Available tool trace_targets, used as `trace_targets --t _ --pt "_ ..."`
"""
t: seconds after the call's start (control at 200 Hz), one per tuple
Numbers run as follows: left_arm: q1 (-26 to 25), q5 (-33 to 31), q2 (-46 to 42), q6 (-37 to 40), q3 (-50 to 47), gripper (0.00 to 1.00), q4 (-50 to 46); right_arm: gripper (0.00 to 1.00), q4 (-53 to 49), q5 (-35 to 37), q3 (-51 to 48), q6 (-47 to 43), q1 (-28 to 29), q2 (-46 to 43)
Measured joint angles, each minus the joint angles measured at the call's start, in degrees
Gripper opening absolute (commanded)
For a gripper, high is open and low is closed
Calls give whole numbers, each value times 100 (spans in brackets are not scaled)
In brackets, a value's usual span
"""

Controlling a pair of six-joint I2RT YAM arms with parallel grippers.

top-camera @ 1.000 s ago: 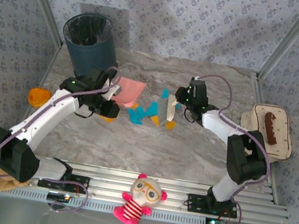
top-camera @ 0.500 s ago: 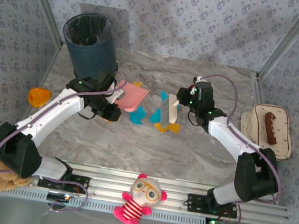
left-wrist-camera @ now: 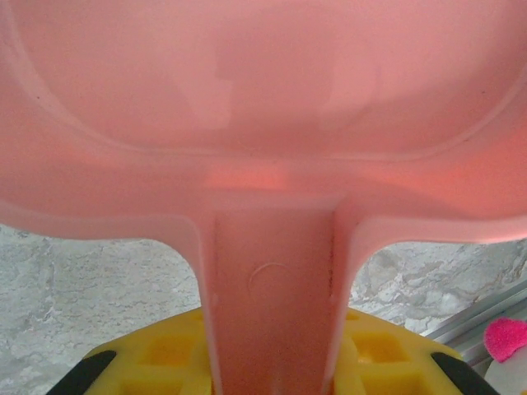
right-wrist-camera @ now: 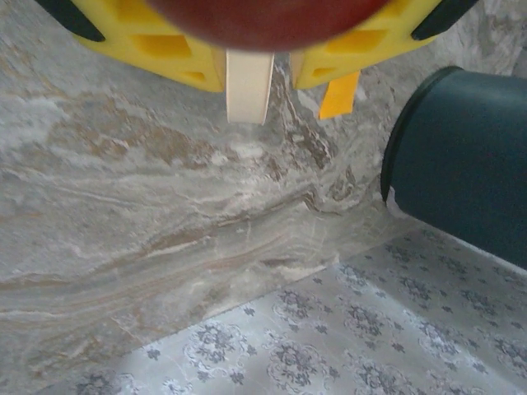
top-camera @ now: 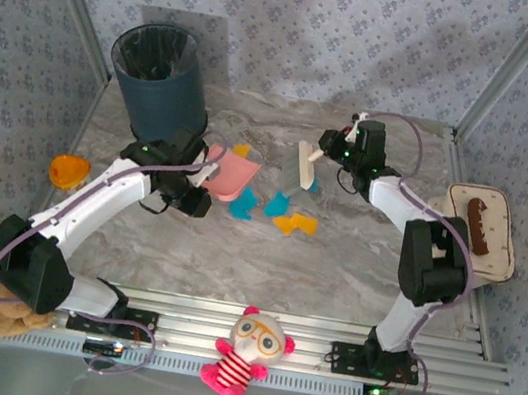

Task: Sweep away the paper scraps from the table

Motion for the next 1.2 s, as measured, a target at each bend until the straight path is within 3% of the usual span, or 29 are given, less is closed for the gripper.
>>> trace_targets --t 0.215,0.57,1.199 --pt "-37 -83 0 35 -15 0 -13 0 131 20 376 286 -15 546" --pt "-181 -146 52 109 -63 0 -35 0 -61 503 210 409 -98 601" --pt "-754 -367 619 256 -39 0 -269 0 -560 1104 -1390 332 -55 -1016"
